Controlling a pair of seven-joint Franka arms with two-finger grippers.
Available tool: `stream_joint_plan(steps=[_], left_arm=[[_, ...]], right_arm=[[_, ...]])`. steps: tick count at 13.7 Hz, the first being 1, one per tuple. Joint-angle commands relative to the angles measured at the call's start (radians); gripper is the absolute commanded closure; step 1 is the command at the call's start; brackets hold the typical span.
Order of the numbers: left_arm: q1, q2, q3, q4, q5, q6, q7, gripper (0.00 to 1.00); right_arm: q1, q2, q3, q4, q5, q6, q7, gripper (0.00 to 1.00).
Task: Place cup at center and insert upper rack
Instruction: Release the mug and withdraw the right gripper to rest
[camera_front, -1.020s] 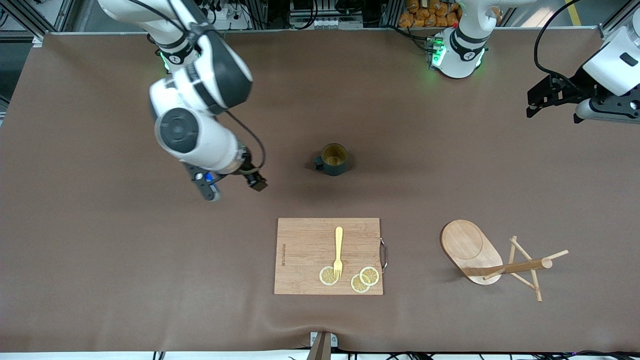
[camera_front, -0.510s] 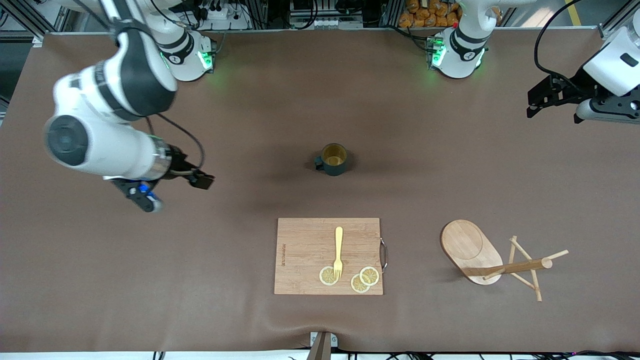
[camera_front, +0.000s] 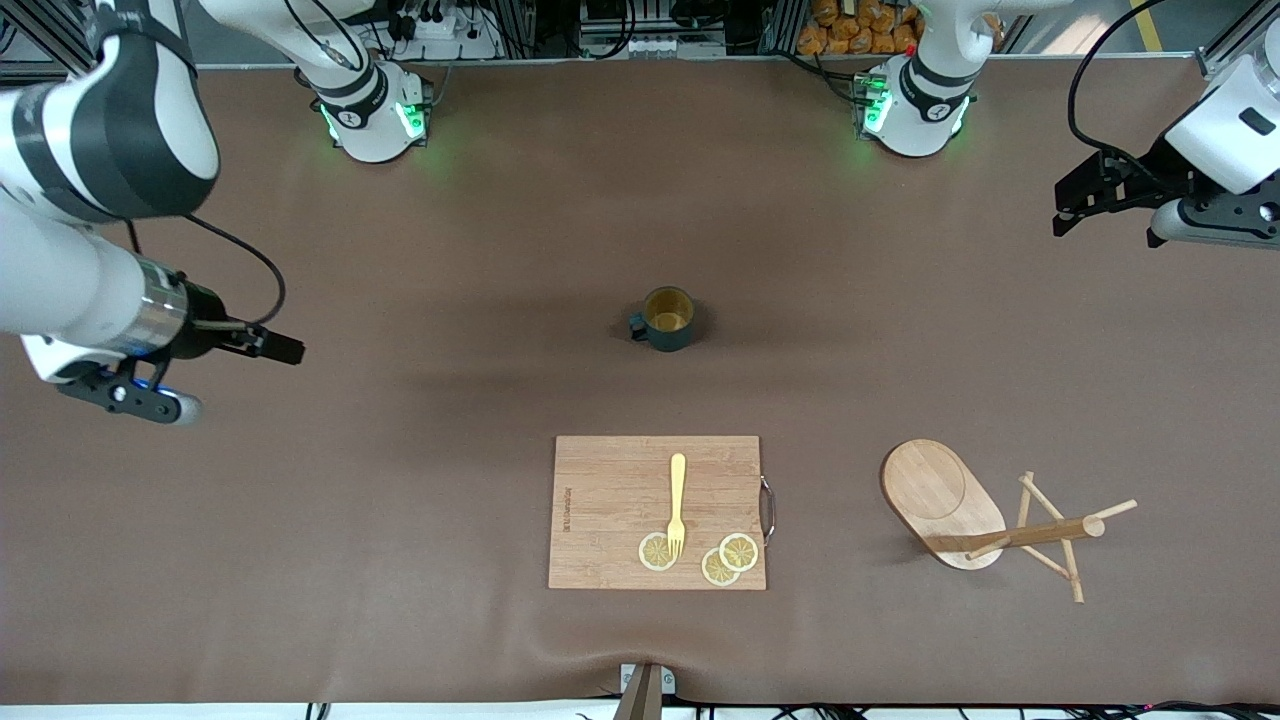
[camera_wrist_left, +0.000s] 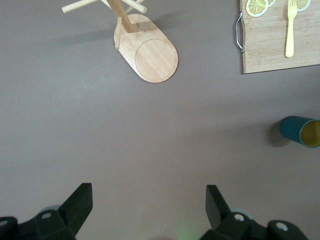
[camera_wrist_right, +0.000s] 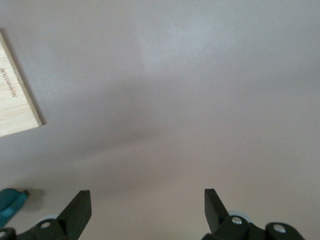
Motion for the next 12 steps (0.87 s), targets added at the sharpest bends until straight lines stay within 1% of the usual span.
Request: stream_joint_plan(steps=[1, 2, 4, 6, 7, 9, 10, 12], left_arm=[[-0.001, 0.003, -0.025, 0.017, -0.02, -0.023, 0.003, 0.0], [0.003, 0.003, -0.033, 0.017, -0.017, -0.023, 0.001, 0.0], [0.012, 0.003, -0.03, 0.015, -0.02, -0.024, 0.004, 0.0], [0.014, 0.004, -0.025, 0.018, -0.02, -0.032, 0.006, 0.0], [0.014, 0.004, -0.025, 0.02, -0.028, -0.032, 0.003, 0.0], [0.014, 0.012, -0.024, 0.017, -0.063, -0.035, -0.002, 0.0], [0.014, 0.02, -0.021, 0.018, -0.062, -0.036, -0.01, 0.0], [0.008, 0.03, -0.024, 0.018, -0.056, -0.035, -0.089, 0.0]], right_arm=[[-0.077, -0.073, 0.022, -0.017, -0.002, -0.011, -0.092, 0.0], [-0.077, -0.106, 0.022, -0.034, 0.009, -0.01, -0.092, 0.0], [-0.079, -0.178, 0.022, -0.107, 0.016, 0.022, -0.113, 0.0], [-0.095, -0.231, 0.021, -0.168, 0.016, 0.053, -0.18, 0.0], [-0.095, -0.276, 0.021, -0.219, 0.016, 0.074, -0.181, 0.0], [-0.097, -0.374, 0.021, -0.369, 0.016, 0.163, -0.194, 0.0], [-0.099, -0.377, 0.019, -0.376, 0.015, 0.167, -0.199, 0.0], [-0.124, -0.356, 0.019, -0.341, 0.015, 0.165, -0.204, 0.0]])
